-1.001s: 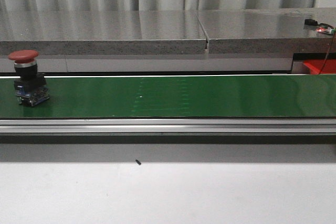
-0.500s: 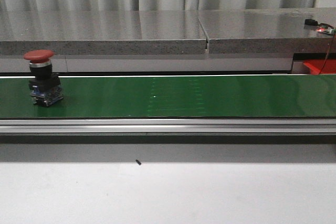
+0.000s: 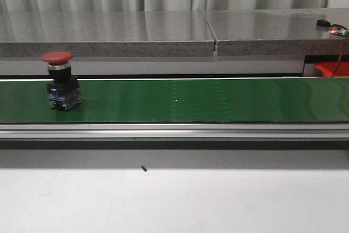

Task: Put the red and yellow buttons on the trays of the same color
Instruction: 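Grasp the second red button and set it on the belt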

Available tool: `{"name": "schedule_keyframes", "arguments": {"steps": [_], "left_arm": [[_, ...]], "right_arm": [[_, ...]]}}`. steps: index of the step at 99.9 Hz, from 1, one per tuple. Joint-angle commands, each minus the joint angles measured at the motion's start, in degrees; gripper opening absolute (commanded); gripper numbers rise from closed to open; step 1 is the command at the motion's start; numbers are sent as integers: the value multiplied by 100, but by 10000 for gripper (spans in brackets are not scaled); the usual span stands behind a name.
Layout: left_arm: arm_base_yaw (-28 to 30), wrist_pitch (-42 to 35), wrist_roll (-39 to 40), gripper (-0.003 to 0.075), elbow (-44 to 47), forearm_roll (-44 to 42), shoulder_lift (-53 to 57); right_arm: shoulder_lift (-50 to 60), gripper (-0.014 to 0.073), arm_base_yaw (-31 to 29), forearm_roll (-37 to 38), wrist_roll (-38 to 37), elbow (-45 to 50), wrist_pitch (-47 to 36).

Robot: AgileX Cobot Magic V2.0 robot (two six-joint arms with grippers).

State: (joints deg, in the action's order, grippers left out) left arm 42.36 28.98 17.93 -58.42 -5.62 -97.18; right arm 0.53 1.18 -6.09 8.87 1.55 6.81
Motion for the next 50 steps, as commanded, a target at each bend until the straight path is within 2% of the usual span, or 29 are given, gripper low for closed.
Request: {"name": "schedule_keyframes", "arguments": {"steps": [1,30,50], "left_arm": [[26,-4,69,60,-173,117,469],[-27,439,-16,60,-173,531,1723],[-779,495,-422,60,-173,619,2660]], "right_arm": [[85,-68,11,29,-4,-90,-471],[85,-68,11,29,-4,-90,-471],[85,-68,11,29,-4,-90,-471]]}}
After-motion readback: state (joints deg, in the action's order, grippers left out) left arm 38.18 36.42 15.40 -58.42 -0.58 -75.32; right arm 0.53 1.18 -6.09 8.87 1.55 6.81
